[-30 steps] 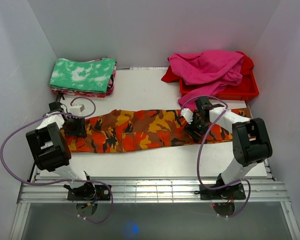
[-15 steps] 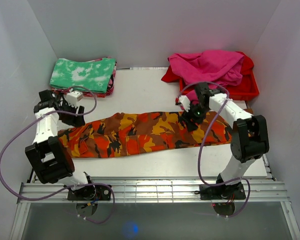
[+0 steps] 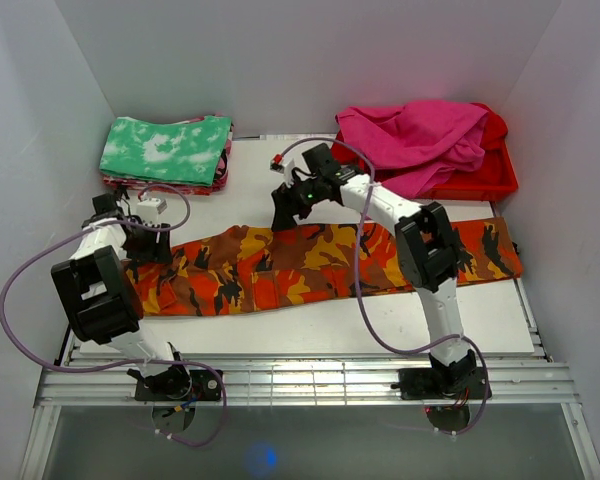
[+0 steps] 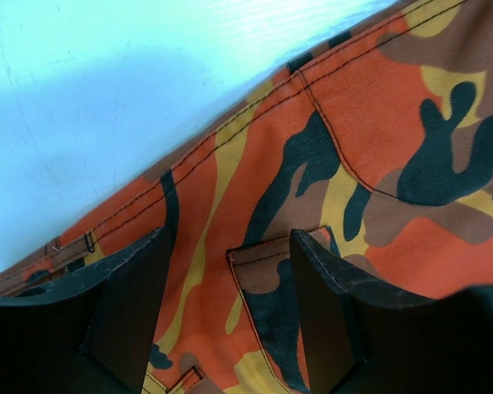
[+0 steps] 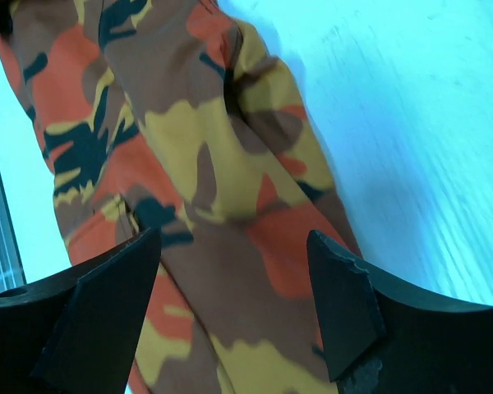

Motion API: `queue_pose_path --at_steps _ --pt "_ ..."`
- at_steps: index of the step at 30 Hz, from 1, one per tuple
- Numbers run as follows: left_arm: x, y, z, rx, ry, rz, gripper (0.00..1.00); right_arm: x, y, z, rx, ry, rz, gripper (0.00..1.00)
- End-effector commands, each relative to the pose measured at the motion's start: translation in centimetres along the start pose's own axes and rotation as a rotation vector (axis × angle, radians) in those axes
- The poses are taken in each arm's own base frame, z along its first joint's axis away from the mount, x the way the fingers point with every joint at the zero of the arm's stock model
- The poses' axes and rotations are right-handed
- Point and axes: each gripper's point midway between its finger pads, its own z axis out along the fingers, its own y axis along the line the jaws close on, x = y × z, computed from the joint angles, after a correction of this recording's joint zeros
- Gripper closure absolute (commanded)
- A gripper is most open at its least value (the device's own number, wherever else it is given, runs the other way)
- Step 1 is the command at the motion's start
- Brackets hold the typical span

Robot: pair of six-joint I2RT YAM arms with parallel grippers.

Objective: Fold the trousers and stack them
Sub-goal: Fold the trousers

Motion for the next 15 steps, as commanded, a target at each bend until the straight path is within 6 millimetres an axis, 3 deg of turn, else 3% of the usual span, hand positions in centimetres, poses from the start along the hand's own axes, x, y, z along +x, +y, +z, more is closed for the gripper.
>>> queue_pose_path --at_steps 1,3,10,13,15 --pt "-0.6 0.8 -1.1 -0.071 -0.040 0.001 0.30 -4.5 2.4 3.1 -0.094 -0.148 0.024 0.23" --pt "0.2 0.8 -0.5 -0.065 -0.016 -0.014 0.30 -4.3 2.6 5.4 -0.123 -0.156 0.043 0.24" --pt "1.6 0.4 0.8 -0.046 0.005 -0.027 0.31 -4.6 3.1 9.2 -0.208 -0.224 0.115 0.21" --pt "2.0 0.2 1.1 -0.040 0.017 -0.041 0.34 -4.4 3.4 10.7 -0.260 -0.221 0.156 0.33" --pt "2.5 0.2 1.3 -0.045 0.030 -0.043 0.38 -3.9 3.3 11.3 -0.281 -0.224 0.184 0.49"
